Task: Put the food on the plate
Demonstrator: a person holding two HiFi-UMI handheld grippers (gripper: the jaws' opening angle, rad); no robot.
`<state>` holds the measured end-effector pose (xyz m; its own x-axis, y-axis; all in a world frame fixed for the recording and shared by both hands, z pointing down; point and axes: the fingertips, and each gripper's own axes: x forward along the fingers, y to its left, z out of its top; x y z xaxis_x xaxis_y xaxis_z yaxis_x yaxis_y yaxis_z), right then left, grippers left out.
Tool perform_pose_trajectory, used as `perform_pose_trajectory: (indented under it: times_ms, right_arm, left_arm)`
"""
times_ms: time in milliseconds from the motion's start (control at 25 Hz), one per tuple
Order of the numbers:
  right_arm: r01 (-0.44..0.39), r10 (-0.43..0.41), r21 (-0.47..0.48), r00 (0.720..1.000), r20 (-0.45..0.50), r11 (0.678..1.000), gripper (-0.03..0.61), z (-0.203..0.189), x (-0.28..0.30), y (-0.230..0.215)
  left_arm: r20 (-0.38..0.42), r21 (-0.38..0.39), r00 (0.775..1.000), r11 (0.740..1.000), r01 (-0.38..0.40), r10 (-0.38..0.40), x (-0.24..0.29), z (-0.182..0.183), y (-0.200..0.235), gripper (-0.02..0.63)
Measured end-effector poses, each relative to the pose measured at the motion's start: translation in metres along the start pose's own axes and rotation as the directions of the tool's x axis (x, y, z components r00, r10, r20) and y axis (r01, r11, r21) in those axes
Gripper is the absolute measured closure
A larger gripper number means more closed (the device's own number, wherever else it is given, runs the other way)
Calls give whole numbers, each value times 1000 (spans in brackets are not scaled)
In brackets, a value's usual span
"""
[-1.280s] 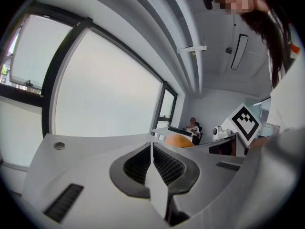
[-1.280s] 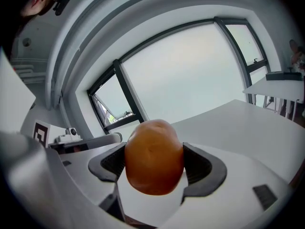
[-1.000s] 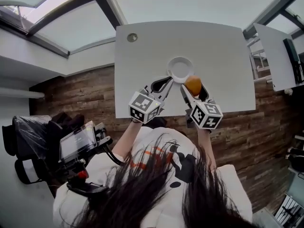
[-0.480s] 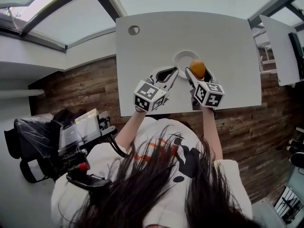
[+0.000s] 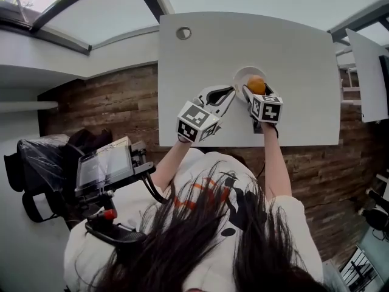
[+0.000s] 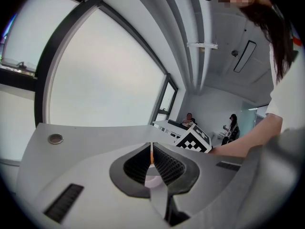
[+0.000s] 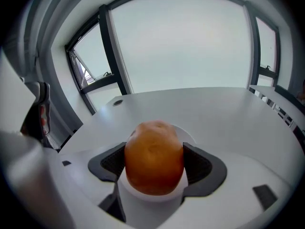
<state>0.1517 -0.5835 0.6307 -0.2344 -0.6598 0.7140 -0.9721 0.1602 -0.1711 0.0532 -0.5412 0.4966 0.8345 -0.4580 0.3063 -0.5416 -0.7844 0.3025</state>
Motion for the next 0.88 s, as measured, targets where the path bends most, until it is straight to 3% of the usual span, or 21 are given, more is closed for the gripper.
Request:
perform_pose_trajectory:
  times_ms: [400, 880]
  right_arm:
    - [-6, 2, -66, 998, -59, 998, 206, -18, 4, -1]
    - [-29, 29, -1, 998, -54, 1000, 204, -13, 4, 5]
  left_arm:
    - [-14, -32, 1000, 999, -6, 6, -1, -9, -4, 607]
    - [-38, -51, 998, 998, -44, 42, -8, -15, 5, 607]
